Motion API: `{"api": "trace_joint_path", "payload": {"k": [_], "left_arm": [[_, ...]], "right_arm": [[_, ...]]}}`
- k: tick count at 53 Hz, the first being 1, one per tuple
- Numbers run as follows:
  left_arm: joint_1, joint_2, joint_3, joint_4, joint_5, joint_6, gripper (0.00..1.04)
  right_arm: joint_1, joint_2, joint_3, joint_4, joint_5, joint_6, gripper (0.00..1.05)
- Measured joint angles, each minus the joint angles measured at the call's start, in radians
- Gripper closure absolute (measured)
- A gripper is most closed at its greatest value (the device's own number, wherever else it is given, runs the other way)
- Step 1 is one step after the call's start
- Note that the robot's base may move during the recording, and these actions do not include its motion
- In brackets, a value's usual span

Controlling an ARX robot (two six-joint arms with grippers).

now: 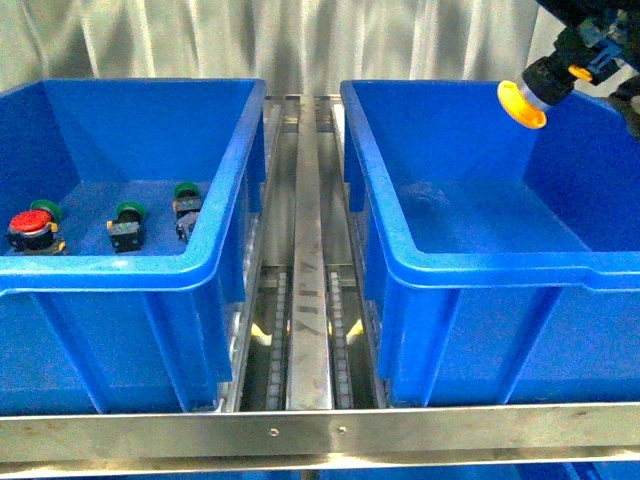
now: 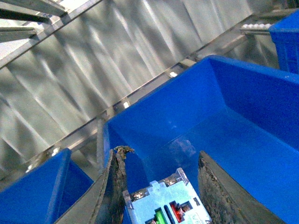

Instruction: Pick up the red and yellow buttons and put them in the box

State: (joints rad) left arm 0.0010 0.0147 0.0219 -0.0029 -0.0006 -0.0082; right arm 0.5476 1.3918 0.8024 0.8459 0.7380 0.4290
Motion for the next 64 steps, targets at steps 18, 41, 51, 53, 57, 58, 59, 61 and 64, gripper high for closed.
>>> {"api": "trace_joint_path", "payload": {"k": [18, 41, 51, 53, 57, 58, 59, 61, 64], "left_arm": [[0.000, 0.000, 0.000, 0.000, -0.004, 0.000, 0.08], [0.000, 0.000, 0.000, 0.001, 0.000, 0.000, 0.08], [0.000, 0.000, 0.000, 0.001, 0.000, 0.000, 0.08], [0.000, 0.000, 0.000, 0.002, 0.002, 0.001, 0.08], [0.000, 0.000, 0.000, 0.003, 0.006, 0.002, 0.08], [0.000, 0.000, 0.000, 0.003, 0.006, 0.002, 0.08], [0.000, 0.000, 0.000, 0.003, 0.003, 0.002, 0.08], [0.000, 0.000, 0.000, 0.003, 0.004, 0.002, 0.08], [0.000, 0.000, 0.000, 0.003, 0.004, 0.002, 0.08]], "right_arm": [[-0.245, -0.098, -0.033, -0.107, -0.347, 0.106, 0.68], [-0.487, -0.172, -0.104, -0.126, -0.591, 0.218, 0.69], [-0.622, -0.179, -0.109, -0.157, -0.594, 0.230, 0.69], [-0.644, -0.162, -0.080, -0.180, -0.603, 0.216, 0.69], [-0.674, -0.107, -0.001, -0.241, -0.609, 0.168, 0.69], [-0.680, -0.090, 0.024, -0.255, -0.613, 0.157, 0.69], [-0.683, -0.071, 0.051, -0.270, -0.623, 0.140, 0.69], [-0.683, -0.042, 0.098, -0.301, -0.641, 0.112, 0.69], [-0.670, 0.008, 0.182, -0.356, -0.666, 0.058, 0.69]]}}
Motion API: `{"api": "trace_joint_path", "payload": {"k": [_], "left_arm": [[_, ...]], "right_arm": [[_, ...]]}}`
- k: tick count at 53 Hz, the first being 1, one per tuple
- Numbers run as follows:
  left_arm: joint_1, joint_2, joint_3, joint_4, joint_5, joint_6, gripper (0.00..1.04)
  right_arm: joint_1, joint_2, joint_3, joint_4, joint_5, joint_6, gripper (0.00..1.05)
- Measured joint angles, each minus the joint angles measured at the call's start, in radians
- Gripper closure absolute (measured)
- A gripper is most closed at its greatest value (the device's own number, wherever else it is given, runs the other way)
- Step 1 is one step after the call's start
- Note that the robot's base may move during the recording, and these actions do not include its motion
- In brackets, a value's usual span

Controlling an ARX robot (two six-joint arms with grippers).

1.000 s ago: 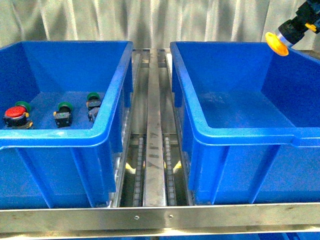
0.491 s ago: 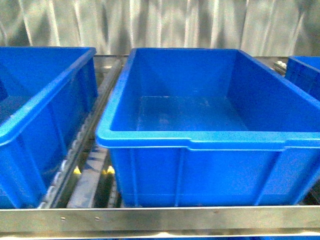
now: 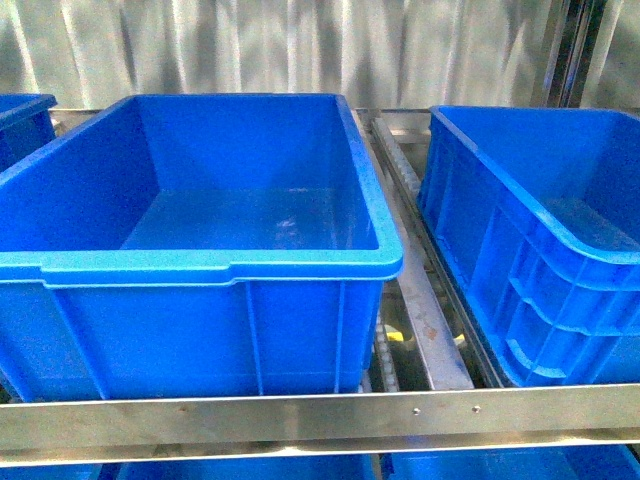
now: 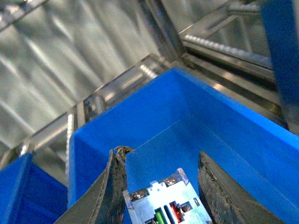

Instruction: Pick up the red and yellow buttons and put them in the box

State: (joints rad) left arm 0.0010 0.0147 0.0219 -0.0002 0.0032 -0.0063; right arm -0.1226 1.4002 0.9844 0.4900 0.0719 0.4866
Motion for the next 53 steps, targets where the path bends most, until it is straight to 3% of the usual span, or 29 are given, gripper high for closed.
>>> {"api": "trace_joint_path", "payload": {"k": [8, 18, 25, 36, 53], "left_arm": [[0.000, 0.000, 0.000, 0.000, -0.002, 0.000, 0.08], [0.000, 0.000, 0.000, 0.000, -0.003, 0.000, 0.08], [0.000, 0.000, 0.000, 0.000, -0.003, 0.000, 0.08], [0.000, 0.000, 0.000, 0.000, -0.003, 0.000, 0.08], [0.000, 0.000, 0.000, 0.000, -0.003, 0.000, 0.08]], "right_arm": [[0.039, 0.179, 0.193, -0.136, -0.008, -0.148, 0.69], [0.044, 0.393, 0.311, -0.181, -0.039, -0.217, 0.67], [0.031, 0.506, 0.385, -0.212, -0.022, -0.219, 0.48], [0.009, 0.557, 0.415, -0.202, -0.003, -0.237, 0.06], [0.027, 0.175, 0.091, -0.051, -0.117, -0.130, 0.06]]}}
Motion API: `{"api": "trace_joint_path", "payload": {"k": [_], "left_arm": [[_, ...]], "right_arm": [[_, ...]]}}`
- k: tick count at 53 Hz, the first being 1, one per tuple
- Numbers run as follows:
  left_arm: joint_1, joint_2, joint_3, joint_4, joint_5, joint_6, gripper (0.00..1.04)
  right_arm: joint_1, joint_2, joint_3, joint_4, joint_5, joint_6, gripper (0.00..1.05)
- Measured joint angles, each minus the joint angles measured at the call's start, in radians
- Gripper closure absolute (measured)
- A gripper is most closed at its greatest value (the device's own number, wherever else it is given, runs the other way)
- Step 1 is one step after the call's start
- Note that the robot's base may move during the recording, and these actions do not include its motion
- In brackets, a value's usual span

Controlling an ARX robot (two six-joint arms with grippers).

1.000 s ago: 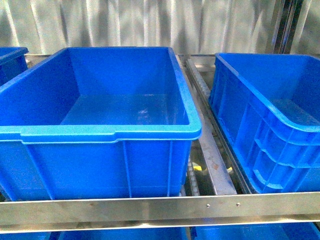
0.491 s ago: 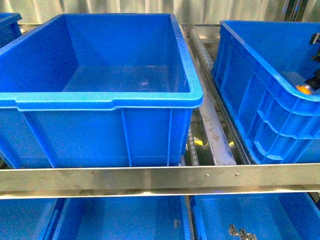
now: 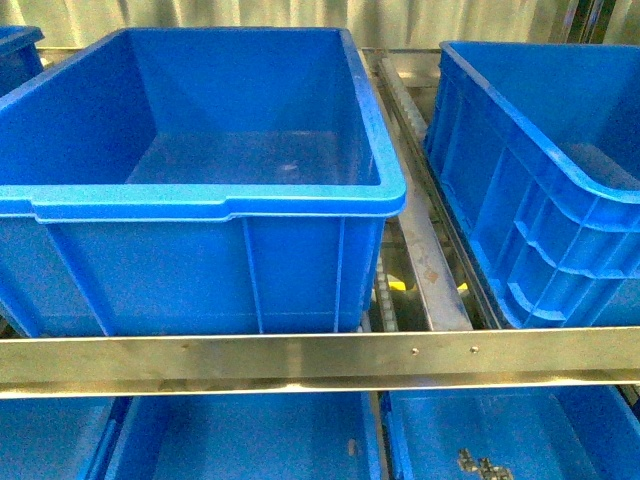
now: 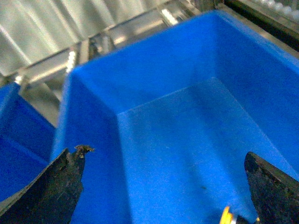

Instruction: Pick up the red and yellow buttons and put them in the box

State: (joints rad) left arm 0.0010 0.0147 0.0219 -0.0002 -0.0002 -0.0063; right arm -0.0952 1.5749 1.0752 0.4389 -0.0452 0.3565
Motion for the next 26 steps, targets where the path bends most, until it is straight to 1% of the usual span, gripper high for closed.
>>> {"api": "trace_joint_path", "payload": {"k": [11, 15, 19, 26], "left_arm": [[0.000, 0.000, 0.000, 0.000, 0.000, 0.000, 0.08], [0.000, 0.000, 0.000, 0.000, 0.000, 0.000, 0.08], [0.000, 0.000, 0.000, 0.000, 0.000, 0.000, 0.08], [0.000, 0.000, 0.000, 0.000, 0.000, 0.000, 0.08]], "right_arm": [[0.078, -0.243, -0.195, 0.032, -0.012, 0.078, 0.06], [0.115, -0.314, -0.258, 0.040, 0.008, 0.116, 0.06], [0.165, -0.402, -0.334, 0.061, 0.048, 0.176, 0.06], [0.240, -0.523, -0.434, 0.107, 0.115, 0.197, 0.06]]}}
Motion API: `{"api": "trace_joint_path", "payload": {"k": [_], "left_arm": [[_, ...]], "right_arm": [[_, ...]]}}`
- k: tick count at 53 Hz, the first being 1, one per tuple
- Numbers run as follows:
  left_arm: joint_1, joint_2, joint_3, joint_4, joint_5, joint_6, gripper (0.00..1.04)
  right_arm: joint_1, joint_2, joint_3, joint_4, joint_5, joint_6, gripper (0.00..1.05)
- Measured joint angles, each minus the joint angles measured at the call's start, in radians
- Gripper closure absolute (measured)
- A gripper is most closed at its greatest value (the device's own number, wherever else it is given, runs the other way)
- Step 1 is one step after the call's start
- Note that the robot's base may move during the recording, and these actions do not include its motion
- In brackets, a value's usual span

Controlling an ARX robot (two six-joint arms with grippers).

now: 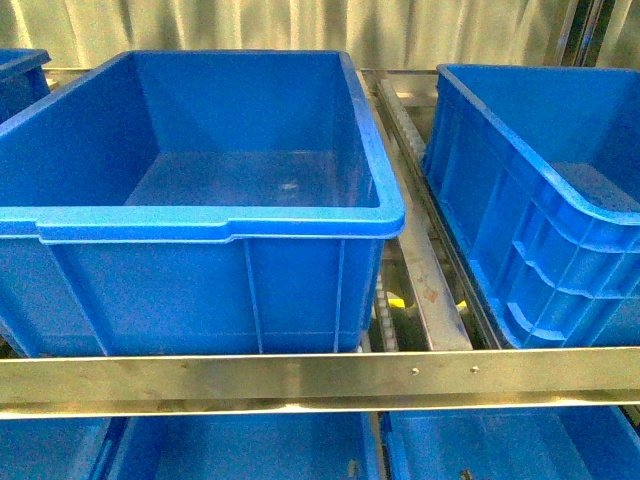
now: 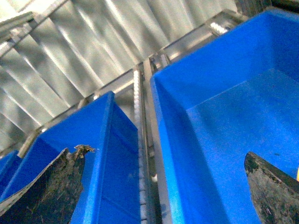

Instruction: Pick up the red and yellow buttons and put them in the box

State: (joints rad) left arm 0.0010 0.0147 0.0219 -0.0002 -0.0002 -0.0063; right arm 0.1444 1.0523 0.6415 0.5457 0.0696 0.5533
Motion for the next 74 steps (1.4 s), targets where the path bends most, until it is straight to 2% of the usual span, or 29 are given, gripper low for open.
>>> {"api": "trace_joint_path", "payload": {"k": [2, 5, 10, 13, 20, 21, 24, 25, 31, 74], "left_arm": [[0.000, 0.000, 0.000, 0.000, 0.000, 0.000, 0.08], [0.000, 0.000, 0.000, 0.000, 0.000, 0.000, 0.08], [0.000, 0.000, 0.000, 0.000, -0.001, 0.000, 0.08], [0.000, 0.000, 0.000, 0.000, 0.000, 0.000, 0.08], [0.000, 0.000, 0.000, 0.000, 0.000, 0.000, 0.08], [0.000, 0.000, 0.000, 0.000, 0.000, 0.000, 0.08], [0.000, 0.000, 0.000, 0.000, 0.000, 0.000, 0.08], [0.000, 0.000, 0.000, 0.000, -0.001, 0.000, 0.08], [0.000, 0.000, 0.000, 0.000, 0.000, 0.000, 0.08], [0.000, 0.000, 0.000, 0.000, 0.000, 0.000, 0.08]], "right_arm": [[0.018, -0.033, -0.015, -0.015, 0.029, -0.035, 0.08], [0.031, -0.100, -0.036, -0.125, 0.081, -0.132, 0.16], [0.002, -0.243, -0.144, -0.245, 0.053, -0.355, 0.32], [-0.025, -0.317, -0.210, -0.267, 0.037, -0.422, 0.40], [-0.071, -0.426, -0.310, -0.256, -0.002, -0.504, 0.61], [-0.095, -0.442, -0.328, -0.251, -0.044, -0.516, 0.66], [-0.131, -0.469, -0.369, -0.242, -0.063, -0.527, 0.79], [-0.136, -0.479, -0.386, -0.239, -0.062, -0.530, 0.84], [-0.141, -0.517, -0.434, -0.233, -0.070, -0.540, 1.01], [-0.143, -0.775, -0.596, -0.317, -0.070, -0.547, 1.01]]}}
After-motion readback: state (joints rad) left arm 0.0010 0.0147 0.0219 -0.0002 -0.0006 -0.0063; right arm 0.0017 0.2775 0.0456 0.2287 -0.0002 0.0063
